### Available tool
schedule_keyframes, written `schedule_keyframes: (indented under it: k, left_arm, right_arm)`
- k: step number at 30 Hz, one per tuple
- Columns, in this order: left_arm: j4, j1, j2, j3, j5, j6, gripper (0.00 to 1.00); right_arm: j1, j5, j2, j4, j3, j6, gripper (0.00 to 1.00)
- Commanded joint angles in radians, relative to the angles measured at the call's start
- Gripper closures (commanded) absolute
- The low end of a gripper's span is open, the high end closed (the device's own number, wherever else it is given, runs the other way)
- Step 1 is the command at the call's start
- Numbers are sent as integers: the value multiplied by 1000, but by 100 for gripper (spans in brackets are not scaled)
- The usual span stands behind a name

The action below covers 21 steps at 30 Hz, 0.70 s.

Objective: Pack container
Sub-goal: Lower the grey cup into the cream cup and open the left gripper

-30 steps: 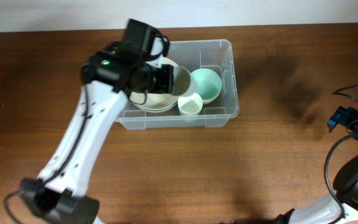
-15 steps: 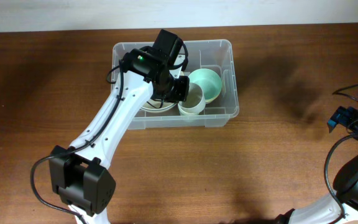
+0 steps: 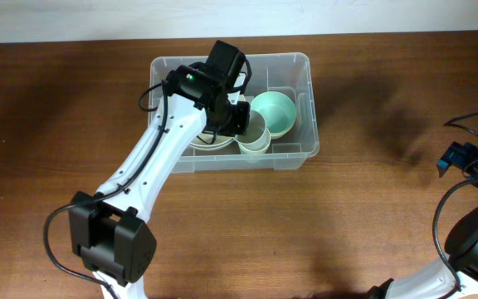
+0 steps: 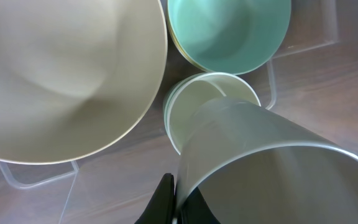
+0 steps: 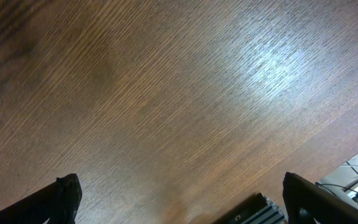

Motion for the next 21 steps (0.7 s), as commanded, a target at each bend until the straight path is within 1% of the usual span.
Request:
schedule_keyframes:
  k: [1,6,8,10,13,17,21]
  left_arm:
    - [3,2,34,13,-13,20,99]
    - [3,2,36,13,-14,20,98]
    - [3,2,36,13,-13,20,86]
    - [3,2,36,13,-13,20,79]
    - [6,2,36,13,-14,21,67]
    - [28,2,36,16,-14,28,60]
    - [24,25,35,88,-15,36,52]
  right_arm:
    - [-5,9,-18,0,13,4,1]
    - [-5,9,-18,0,13,4,1]
    - [-5,9,-18,0,13,4,1]
    - [-5,9,-18,0,13,4,1]
    - [-5,9,-18,0,13,4,2]
    - [-5,9,-18,0,13,4,1]
    - [-5,9,-18,0,13,4,1]
